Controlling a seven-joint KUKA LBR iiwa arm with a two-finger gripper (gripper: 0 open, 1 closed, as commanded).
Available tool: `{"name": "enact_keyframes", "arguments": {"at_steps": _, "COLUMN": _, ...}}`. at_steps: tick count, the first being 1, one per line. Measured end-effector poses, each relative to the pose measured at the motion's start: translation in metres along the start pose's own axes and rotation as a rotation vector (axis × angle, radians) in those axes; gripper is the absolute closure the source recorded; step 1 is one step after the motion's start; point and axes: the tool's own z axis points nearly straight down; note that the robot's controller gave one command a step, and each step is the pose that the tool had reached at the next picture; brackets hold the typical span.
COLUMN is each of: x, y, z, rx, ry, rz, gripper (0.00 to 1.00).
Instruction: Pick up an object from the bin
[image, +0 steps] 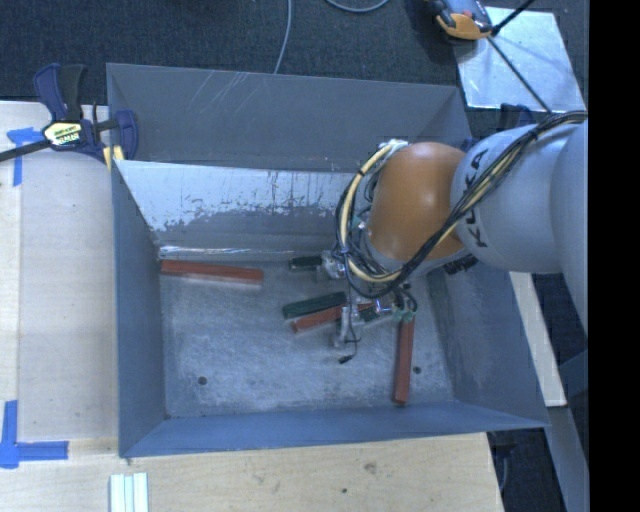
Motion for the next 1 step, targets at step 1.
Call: {"name": "enact_keyframes", "arguments": {"at_steps": 1, "x": 0.0162, "y": 0.0067, "z": 0.0021, "rx": 0.001, "ry": 0.007, "rz": -0.023, "gripper": 0.0}}
